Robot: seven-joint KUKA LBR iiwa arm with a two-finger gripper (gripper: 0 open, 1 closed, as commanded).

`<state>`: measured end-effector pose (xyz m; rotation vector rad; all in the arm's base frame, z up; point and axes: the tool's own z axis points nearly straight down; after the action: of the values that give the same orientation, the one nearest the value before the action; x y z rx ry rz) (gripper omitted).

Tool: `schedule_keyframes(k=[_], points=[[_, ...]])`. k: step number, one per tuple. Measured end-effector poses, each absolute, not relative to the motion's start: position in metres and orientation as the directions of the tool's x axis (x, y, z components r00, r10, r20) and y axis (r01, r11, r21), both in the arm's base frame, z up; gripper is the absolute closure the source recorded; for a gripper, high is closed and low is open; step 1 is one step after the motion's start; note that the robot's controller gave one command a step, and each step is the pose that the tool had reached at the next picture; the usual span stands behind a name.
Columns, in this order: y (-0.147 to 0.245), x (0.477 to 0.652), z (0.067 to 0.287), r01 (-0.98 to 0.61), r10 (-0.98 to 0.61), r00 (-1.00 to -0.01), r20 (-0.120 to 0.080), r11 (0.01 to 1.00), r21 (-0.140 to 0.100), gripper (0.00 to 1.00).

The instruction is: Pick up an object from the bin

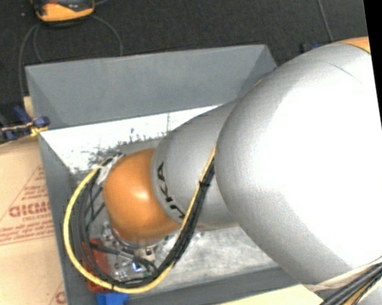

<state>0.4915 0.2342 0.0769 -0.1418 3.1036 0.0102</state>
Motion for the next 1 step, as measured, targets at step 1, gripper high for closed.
schedule_keyframes(k=[1], points=[[0.1299, 0.5139, 0.1246, -0.222, -0.222, -0.975, -0.007, 0.975, -0.004, 0.00]])
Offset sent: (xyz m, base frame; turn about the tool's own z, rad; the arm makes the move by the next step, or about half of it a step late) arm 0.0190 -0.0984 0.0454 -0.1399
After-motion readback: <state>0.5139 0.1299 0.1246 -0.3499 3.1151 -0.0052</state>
